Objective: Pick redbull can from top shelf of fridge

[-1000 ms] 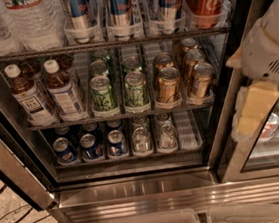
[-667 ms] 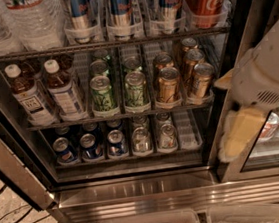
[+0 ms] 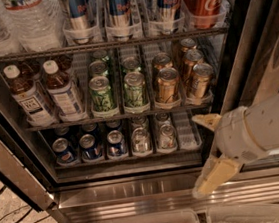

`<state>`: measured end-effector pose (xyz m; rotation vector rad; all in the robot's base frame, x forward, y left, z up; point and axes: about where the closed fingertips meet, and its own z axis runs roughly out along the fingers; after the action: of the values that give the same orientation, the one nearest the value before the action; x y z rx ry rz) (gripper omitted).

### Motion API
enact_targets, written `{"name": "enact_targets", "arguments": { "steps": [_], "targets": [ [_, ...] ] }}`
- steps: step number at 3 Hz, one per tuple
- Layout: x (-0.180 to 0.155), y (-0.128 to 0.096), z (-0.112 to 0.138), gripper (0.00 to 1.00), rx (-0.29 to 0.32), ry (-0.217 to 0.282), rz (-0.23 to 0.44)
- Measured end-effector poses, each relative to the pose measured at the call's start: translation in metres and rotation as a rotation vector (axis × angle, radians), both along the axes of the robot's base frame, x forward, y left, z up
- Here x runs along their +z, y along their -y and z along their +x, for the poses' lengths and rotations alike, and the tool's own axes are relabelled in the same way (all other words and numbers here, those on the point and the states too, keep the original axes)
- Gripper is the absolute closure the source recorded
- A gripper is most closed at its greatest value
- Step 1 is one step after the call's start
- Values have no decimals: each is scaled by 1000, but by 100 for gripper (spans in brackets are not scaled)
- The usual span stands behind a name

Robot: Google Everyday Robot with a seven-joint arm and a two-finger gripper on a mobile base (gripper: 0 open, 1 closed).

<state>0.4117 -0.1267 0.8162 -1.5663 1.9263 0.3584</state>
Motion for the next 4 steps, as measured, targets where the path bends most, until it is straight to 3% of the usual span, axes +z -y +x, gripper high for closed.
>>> {"name": "enact_targets", "arguments": {
  "steps": [1,2,3,4],
  "targets": [
    [-9,-38,-3,0,48,62,202],
    [13,-76,-8,0,110,117,408],
    [40,-105,-11,0,145,125,589],
    [40,-105,-11,0,145,125,589]
  ]
}}
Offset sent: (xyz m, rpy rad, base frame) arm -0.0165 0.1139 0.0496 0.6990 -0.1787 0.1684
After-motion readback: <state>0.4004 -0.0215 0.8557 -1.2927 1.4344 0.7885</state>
